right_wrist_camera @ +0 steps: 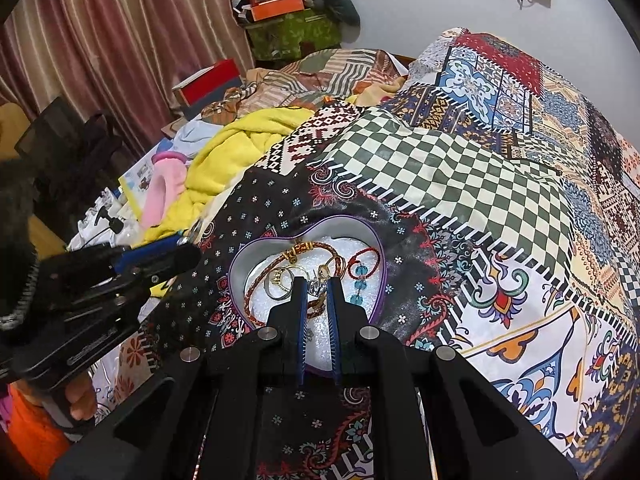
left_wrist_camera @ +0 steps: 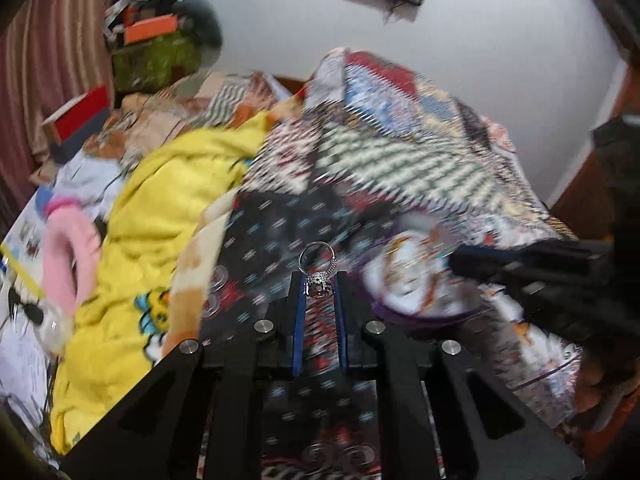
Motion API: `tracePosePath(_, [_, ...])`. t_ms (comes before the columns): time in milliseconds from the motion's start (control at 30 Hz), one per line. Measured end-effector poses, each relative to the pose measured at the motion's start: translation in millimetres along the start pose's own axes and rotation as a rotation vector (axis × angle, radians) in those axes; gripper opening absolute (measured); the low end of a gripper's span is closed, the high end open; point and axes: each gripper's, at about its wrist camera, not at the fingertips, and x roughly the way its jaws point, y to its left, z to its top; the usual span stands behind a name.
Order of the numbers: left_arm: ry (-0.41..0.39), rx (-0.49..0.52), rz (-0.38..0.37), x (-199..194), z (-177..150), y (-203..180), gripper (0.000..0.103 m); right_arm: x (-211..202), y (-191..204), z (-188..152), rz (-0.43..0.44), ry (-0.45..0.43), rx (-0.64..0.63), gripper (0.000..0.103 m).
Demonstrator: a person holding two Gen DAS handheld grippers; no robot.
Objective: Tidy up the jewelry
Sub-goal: 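Carry the silver ring into the heart box and open the left gripper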
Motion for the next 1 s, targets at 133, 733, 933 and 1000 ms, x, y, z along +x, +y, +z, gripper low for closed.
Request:
tracePosePath(133, [-0.007,0.044,-0.034,5,8,-22,0.012,-1,0,-1,-0.007,-0.002,-0.009,0.009])
tracePosePath(733, [0.026,0.103,-0.045,15,8,-47,0.012,0,-15,1,0.039,0.028,0.052,0.011])
tracePosePath(933, [-0.016,0.091,-0.030,-6,15,-44,0.013,-22,-12,4,0.037,-0.010,0.047,0.019])
tracePosePath(1000, [-0.041,0.086,-0.027,-19,18,-42,0.013,-35,-11,6,0.035,-0.037,0.046,0.020])
